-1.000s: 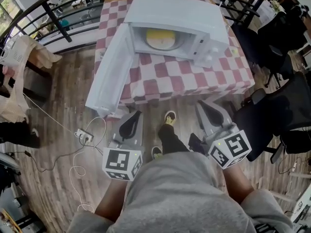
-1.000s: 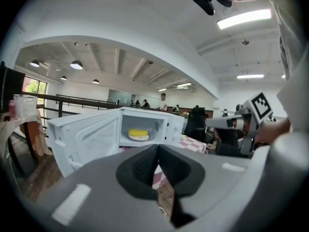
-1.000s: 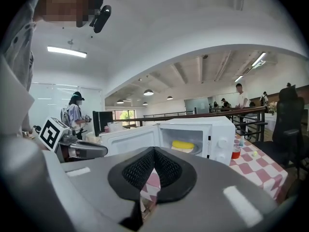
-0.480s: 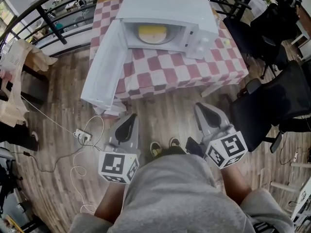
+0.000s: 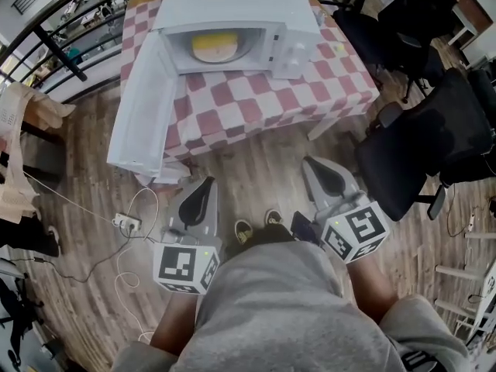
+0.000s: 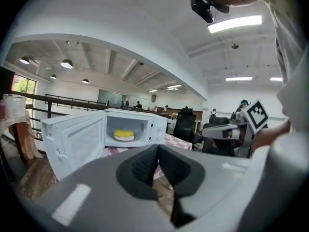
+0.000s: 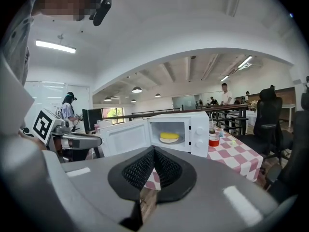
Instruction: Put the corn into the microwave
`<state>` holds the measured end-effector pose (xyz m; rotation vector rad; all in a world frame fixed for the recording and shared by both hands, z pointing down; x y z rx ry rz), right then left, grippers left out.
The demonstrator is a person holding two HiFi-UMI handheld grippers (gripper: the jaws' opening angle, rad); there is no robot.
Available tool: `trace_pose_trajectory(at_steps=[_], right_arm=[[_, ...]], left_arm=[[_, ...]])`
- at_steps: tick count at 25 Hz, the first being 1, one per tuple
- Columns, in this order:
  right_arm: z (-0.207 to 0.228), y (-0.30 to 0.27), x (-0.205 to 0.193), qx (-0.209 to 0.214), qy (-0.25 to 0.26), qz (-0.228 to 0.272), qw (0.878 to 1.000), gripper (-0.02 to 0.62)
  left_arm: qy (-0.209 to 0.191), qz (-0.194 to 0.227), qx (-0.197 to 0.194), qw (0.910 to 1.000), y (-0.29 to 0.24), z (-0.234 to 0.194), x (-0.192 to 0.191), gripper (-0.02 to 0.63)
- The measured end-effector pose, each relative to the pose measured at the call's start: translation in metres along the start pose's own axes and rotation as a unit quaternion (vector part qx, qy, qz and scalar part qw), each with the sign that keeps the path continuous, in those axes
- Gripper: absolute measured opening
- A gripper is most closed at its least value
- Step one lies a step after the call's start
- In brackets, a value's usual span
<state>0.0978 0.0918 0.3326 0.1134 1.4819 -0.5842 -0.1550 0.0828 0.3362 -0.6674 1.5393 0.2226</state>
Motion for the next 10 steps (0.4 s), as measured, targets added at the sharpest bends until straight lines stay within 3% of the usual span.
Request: trace_pose_trajectory(at_steps=[10], right_arm=[[-0.0054, -0.0022, -0.0016, 0.003, 0.002, 0.002, 1.000, -0.002]], left_arm=[[0.007, -0.005, -0.004, 1.0000, 0.0002, 0.0043, 0.0002, 0.008]])
Point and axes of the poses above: the fingertips, and each gripper's own axes: y backward along the fingers, z to its right, x out of its top, the point moved 8 cm from there along y, backward along the fingers, and after that the axes turned 2 degrees about x, right-handed, at the moved point
